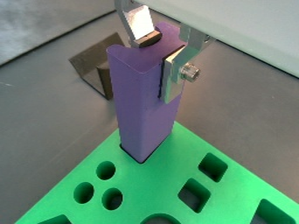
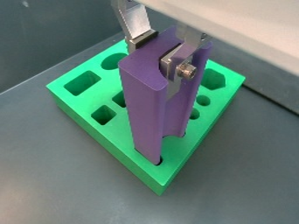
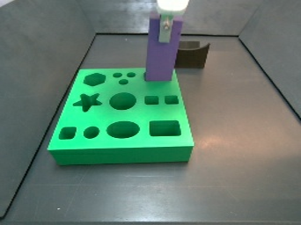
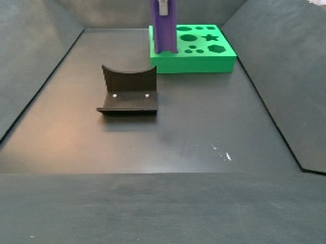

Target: Insert the arch object.

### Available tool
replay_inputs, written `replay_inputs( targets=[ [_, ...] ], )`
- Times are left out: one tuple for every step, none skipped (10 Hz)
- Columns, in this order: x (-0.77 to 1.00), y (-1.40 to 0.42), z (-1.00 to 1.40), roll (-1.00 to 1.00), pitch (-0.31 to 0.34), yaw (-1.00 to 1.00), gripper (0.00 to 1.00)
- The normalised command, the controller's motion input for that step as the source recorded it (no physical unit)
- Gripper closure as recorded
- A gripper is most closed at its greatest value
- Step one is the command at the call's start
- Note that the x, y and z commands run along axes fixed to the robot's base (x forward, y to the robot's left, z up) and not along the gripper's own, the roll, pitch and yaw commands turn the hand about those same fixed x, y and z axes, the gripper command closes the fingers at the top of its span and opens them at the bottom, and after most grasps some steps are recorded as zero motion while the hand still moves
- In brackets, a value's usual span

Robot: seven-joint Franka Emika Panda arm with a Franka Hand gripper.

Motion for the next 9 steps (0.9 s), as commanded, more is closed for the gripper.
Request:
replay_inputs(
  targets=[
    [0.08,0.0,-0.24,-0.06,-0.067,-0.25,1.0],
    [0.0,0.0,-0.33,-0.02,-0.114,-0.16,1.0],
    [0.0,0.0,-0.27,0.0,-0.067,-0.07,1.0],
    [0.0,0.0,-0.25,0.0,-0.037,-0.04,1.0],
    [0.0,0.0,-0.34,0.0,-0.08,-0.04,1.0],
    [0.0,0.01,-0.34,-0.04,-0.067,-0.06,1.0],
    [0.0,0.05,-0.3,-0.04,-0.059,-0.08,1.0],
    [0.0,0.09,-0.06,-0.12,0.0,-0.07,1.0],
    [0.0,-0.06,0.0,0.04,0.0,0.0,1.0]
  ],
)
